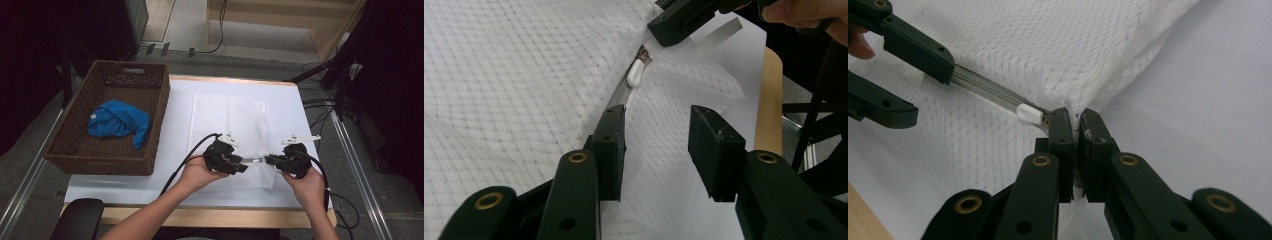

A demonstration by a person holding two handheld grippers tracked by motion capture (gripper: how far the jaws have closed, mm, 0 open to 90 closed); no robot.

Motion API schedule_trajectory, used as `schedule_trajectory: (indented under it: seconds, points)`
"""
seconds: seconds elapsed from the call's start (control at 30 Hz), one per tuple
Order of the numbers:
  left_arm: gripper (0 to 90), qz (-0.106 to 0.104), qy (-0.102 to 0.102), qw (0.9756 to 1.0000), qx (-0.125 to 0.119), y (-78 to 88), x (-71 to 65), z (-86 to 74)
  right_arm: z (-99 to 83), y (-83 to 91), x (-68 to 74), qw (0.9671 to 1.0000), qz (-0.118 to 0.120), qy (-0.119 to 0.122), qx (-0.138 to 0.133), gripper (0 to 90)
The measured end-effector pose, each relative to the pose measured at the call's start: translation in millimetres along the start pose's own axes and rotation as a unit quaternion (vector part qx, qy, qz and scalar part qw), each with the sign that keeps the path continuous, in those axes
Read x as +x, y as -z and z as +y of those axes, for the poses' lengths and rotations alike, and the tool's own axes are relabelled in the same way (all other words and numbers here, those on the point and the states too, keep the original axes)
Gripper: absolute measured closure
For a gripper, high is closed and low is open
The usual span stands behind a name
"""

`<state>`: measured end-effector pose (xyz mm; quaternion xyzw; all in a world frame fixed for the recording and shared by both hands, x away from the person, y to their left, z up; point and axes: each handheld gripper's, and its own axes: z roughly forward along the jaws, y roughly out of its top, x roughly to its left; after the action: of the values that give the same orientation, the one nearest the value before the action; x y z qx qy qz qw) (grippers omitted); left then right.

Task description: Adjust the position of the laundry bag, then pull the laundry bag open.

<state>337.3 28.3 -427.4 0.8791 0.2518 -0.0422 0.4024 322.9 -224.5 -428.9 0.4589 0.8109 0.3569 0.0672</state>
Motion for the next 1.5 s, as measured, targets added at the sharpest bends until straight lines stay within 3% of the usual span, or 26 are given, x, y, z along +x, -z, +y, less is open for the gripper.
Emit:
schedule_trajectory:
  seconds: [0.3,0.63,1.5]
  points:
    - [59.0,-0.006,-0.001,1.0000,0.002,-8.7,1.8,4.1,0.3,-0.8,-0.2,1.0000,0.000,0.007,-0.002,87.8]
    - [61.9,0.006,-0.015,0.9998,0.015,-22.3,2.1,9.5,0.2,0.3,0.2,1.0000,0.003,0.008,-0.004,87.8]
    - [69.9,0.008,-0.004,0.9993,0.037,-52.2,5.8,14.2,0.2,2.5,5.9,0.9997,0.008,0.023,-0.003,87.9]
